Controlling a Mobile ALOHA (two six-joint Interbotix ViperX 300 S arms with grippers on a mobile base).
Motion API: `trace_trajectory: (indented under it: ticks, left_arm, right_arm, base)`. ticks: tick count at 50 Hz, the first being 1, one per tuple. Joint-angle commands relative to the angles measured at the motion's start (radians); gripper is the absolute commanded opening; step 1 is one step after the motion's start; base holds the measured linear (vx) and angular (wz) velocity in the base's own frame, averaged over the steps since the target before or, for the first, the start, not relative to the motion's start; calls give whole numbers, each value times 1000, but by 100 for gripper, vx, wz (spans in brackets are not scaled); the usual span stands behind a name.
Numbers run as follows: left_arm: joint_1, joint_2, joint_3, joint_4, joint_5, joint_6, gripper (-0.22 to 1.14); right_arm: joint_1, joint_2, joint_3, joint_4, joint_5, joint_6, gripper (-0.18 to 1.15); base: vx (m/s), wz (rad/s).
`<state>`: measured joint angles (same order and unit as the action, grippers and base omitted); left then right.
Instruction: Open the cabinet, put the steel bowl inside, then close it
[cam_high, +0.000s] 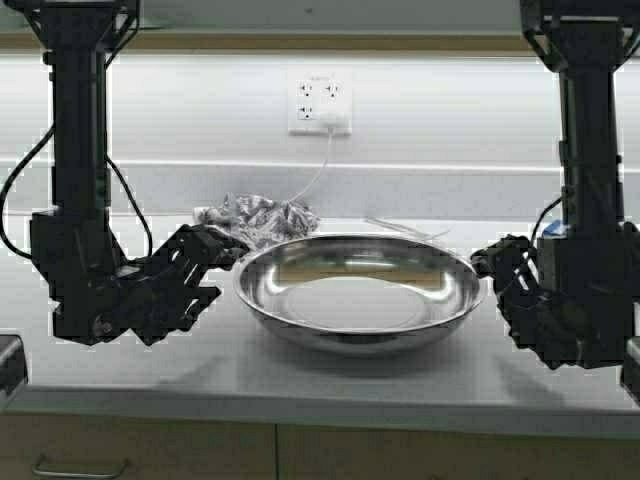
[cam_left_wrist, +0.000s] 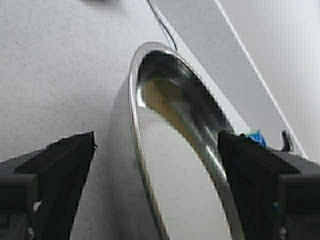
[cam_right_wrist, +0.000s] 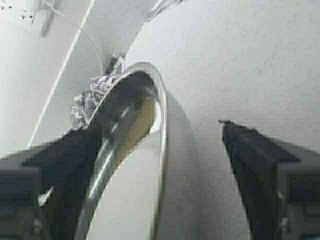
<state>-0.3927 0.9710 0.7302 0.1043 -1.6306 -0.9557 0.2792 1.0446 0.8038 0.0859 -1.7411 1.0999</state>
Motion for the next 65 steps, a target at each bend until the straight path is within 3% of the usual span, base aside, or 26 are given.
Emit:
trace_trajectory:
  ticks: [1, 19, 26, 32, 40, 43, 52, 65]
  left_arm:
    - [9, 6, -54, 0, 8, -40, 103]
    - [9, 38, -181, 46, 100, -167, 102]
    - [9, 37, -181, 54, 100, -179, 97]
    - [9, 38, -184, 78, 100, -183, 73]
    - [9, 35, -175, 94, 100, -181, 9]
    - [9, 31, -163, 92, 100, -179, -8]
    - [9, 5, -124, 94, 98, -179, 5]
    - [9, -167, 44, 95, 92, -175, 2]
  right_arm:
    - [-25, 2, -34, -40, -2, 14, 102]
    - [-40, 21, -83, -57, -2, 75, 100]
    - [-40, 20, -80, -60, 0, 81, 91]
    - [-40, 20, -74, -67, 0, 84, 66]
    - [-40, 17, -66, -80, -2, 133, 18]
    - [-40, 11, -58, -80, -5, 140, 2]
    - [-37, -34, -20, -94, -5, 146, 7]
    - [-11, -179, 112, -184, -5, 149, 7]
  base:
    - [0, 0]
    - [0, 0]
    - [0, 0]
    - [0, 0]
    - [0, 0]
    - [0, 0]
    - [0, 0]
    - [0, 0]
